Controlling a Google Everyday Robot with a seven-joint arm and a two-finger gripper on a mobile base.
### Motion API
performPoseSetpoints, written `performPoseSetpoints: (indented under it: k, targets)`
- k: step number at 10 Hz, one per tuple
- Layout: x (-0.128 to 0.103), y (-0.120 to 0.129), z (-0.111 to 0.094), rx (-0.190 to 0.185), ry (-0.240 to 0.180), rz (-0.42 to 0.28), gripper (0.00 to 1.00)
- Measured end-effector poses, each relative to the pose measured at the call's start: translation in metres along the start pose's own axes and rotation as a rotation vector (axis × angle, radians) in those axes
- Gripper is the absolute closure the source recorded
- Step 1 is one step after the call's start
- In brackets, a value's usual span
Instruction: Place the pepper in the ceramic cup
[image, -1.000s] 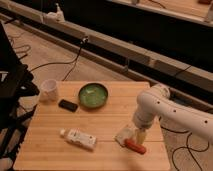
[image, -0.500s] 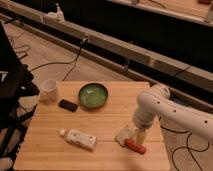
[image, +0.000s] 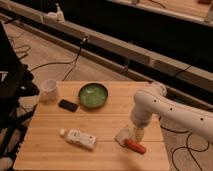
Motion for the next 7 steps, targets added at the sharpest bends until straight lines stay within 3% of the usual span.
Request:
performPoseSetpoints:
  k: [1,3,5,7]
  targets:
    - [-0.009,0.000,0.008,-0.003,0.017,-0.053,0.26]
    - [-0.014,0.002,0.018,-0.007,0.035,-0.085,0.26]
    - [-0.011,0.004,0.025,-0.007,0.040,-0.058,0.26]
    - [0.000,0.008,0.030,-0.002,0.029,0.023,0.26]
